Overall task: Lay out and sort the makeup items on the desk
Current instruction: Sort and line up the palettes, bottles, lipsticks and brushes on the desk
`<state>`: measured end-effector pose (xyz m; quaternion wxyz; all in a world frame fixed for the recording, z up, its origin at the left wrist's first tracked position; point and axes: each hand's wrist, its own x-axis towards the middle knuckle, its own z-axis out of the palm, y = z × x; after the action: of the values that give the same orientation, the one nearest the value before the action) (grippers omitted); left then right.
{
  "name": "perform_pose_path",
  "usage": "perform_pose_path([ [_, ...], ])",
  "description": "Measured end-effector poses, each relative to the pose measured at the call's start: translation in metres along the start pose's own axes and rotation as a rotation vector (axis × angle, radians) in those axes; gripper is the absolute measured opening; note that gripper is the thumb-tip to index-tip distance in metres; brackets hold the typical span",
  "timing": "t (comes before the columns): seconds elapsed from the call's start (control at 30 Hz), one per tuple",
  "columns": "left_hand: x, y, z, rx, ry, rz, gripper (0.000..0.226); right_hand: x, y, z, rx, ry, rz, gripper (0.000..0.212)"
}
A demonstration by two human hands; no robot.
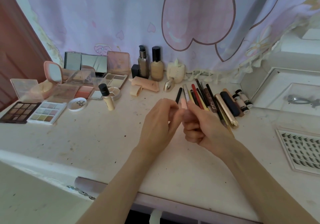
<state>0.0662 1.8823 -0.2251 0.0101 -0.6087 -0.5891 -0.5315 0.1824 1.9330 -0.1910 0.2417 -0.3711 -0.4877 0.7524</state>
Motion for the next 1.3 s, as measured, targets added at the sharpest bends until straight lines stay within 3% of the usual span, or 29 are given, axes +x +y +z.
perform_pose_path([
  [0.1, 0.0, 0.01, 0.0, -0.055, 0.057, -0.166, 0.024, 0.0, 0.006, 0.005, -0.075, 0.034, -0.137, 0.043],
  [0.27, 0.009, 0.01, -0.002, -0.306, 0.072, -0.522, 0.032, 0.005, 0.02, 0.005, -0.483, 0.102, -0.572, 0.01],
  [0.37, 0.012, 0.004, -0.005, -0.225, -0.021, -0.618, 0.046, 0.008, 0.027, -0.002, -0.71, 0.077, -0.597, 0.007],
  [0.43, 0.01, -0.001, -0.007, -0.144, -0.042, -0.581, 0.051, 0.007, 0.024, -0.003, -0.659, 0.11, -0.536, 0.007],
  [0.53, 0.003, -0.001, -0.011, -0.117, -0.209, -0.323, 0.013, 0.007, 0.013, -0.008, -0.242, 0.16, -0.306, 0.03],
  [0.63, -0.001, -0.003, -0.008, -0.03, -0.341, -0.108, 0.012, 0.006, 0.002, -0.015, 0.086, 0.104, -0.065, 0.035],
  [0.9, 0.001, -0.006, -0.01, -0.286, -0.211, -0.081, 0.024, 0.005, 0.002, -0.013, -0.061, 0.08, -0.172, 0.033],
  [1.03, 0.002, -0.009, -0.012, -0.326, -0.228, -0.221, 0.023, 0.001, 0.005, -0.017, -0.19, 0.086, -0.344, 0.017],
  [1.17, 0.004, -0.008, -0.013, -0.259, -0.15, -0.389, 0.054, 0.0, 0.007, -0.014, -0.353, 0.039, -0.465, 0.013],
  [1.23, 0.005, -0.007, -0.011, -0.267, -0.104, -0.403, 0.053, -0.001, 0.008, -0.013, -0.417, 0.041, -0.497, 0.013],
  [1.3, 0.006, -0.006, -0.012, -0.341, -0.083, -0.354, 0.042, -0.001, 0.007, -0.014, -0.303, 0.007, -0.444, 0.016],
])
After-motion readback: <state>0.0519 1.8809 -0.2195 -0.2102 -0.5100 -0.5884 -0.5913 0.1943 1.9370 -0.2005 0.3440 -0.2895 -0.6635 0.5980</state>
